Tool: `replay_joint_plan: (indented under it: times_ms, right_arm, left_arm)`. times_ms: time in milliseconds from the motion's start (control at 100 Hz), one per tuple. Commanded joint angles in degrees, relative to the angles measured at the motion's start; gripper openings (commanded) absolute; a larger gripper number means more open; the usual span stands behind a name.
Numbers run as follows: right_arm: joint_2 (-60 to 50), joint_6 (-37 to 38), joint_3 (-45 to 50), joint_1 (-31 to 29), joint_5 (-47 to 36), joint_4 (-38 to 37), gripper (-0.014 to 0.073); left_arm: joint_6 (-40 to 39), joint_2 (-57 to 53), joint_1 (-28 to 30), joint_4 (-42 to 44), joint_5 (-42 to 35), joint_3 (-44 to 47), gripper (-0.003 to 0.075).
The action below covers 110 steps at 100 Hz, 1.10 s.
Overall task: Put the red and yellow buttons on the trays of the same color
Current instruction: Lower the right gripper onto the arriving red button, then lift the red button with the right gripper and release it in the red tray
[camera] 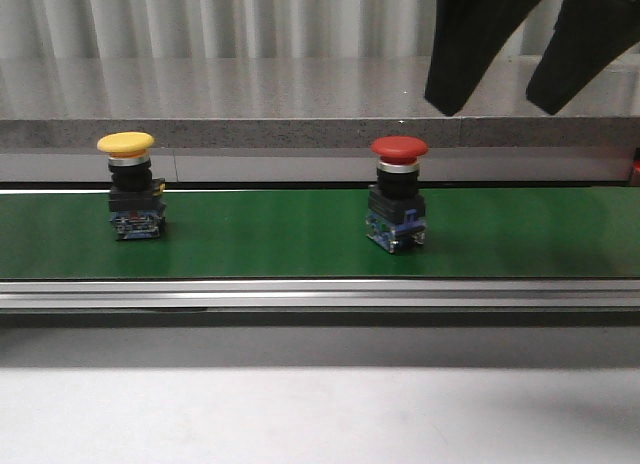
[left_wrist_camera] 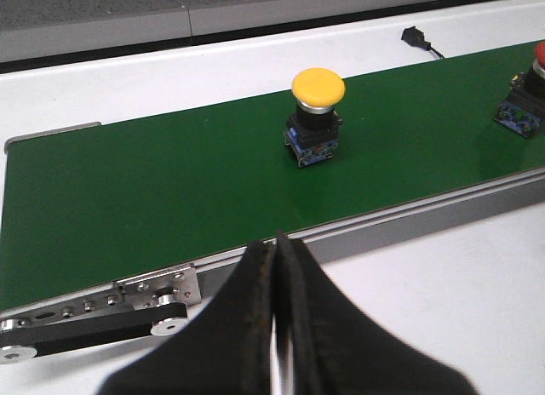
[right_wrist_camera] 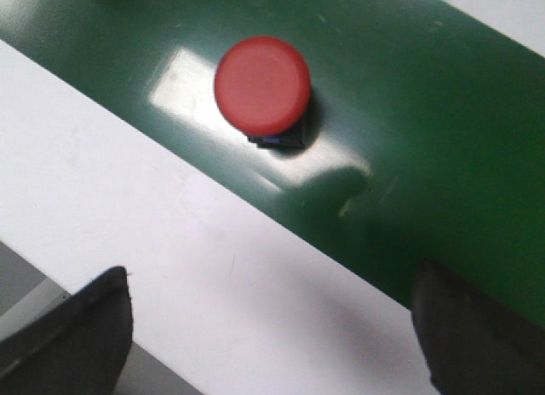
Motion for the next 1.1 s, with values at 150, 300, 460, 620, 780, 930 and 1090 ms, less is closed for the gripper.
replay_joint_plan:
  times_ms: [150,300,460,620,780,930,1090]
  right_arm:
    - [5.79,-0.15,-6.61,0.12,0.19,1.10,0.0656]
    - [9.17,-0.70,-7.66,0.07,-3.80,0.07,0.0656]
    - [11.68,-0.70,-7.66,-0.27,-5.29,-3.39,0.0594]
    - [12.37,-0.70,-7.66,-0.27,-6.50,-4.00,0.0267]
    - [12.16,-0.60,-7.66,-0.27,-7.06,-4.00,0.0085]
    - [9.75,0.34,-7.66,-0.95,-6.79,-4.07,0.0083]
    - [5.88,1.93,-7.66,-5.80,-6.67,-4.07,0.0083]
  left_arm:
    - [-0.16,0.13,-0.46,-0.86,-3.47,-1.50,-0.0020]
    - [-0.16,0.13,-0.46,-0.86,-3.47,-1.50,-0.0020]
    - [-0.16,0.13,-0.46,-0.86,-3.47,-1.50,-0.0020]
    - [-0.16,0.13,-0.46,-0.86,-3.47,-1.50,-0.0020]
    - [-0.16,0.13,-0.46,-0.86,-3.47,-1.50,-0.0020]
    - [-0.16,0.13,-0.46,-0.86,-3.47,-1.50,-0.0020]
    - [-0.16,0.13,-0.46,-0.86,-3.47,-1.50,-0.0020]
